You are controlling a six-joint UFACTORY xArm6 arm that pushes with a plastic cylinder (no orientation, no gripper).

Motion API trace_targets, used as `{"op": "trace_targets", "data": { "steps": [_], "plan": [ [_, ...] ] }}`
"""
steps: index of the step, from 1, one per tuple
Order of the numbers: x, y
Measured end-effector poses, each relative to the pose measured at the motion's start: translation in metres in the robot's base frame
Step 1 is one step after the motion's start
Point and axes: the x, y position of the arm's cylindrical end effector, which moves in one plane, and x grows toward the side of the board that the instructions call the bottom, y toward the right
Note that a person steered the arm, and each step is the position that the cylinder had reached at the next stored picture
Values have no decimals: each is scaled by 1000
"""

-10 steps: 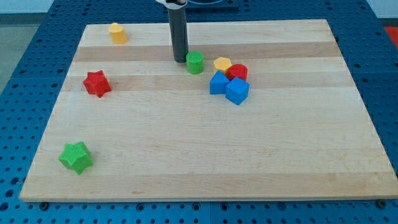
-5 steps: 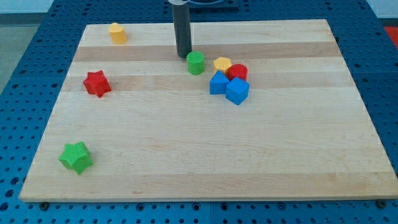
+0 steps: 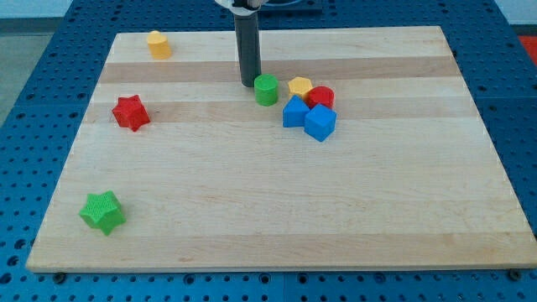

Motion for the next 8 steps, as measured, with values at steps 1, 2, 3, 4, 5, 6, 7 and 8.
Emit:
{"op": "trace_targets", "data": {
  "steps": [1, 2, 3, 4, 5, 6, 7, 8],
  "plan": [
    [6, 0],
    [9, 0],
    [3, -3],
    [0, -3],
    [0, -3],
    [3, -3],
    [11, -3],
    [16, -3]
  ]
}}
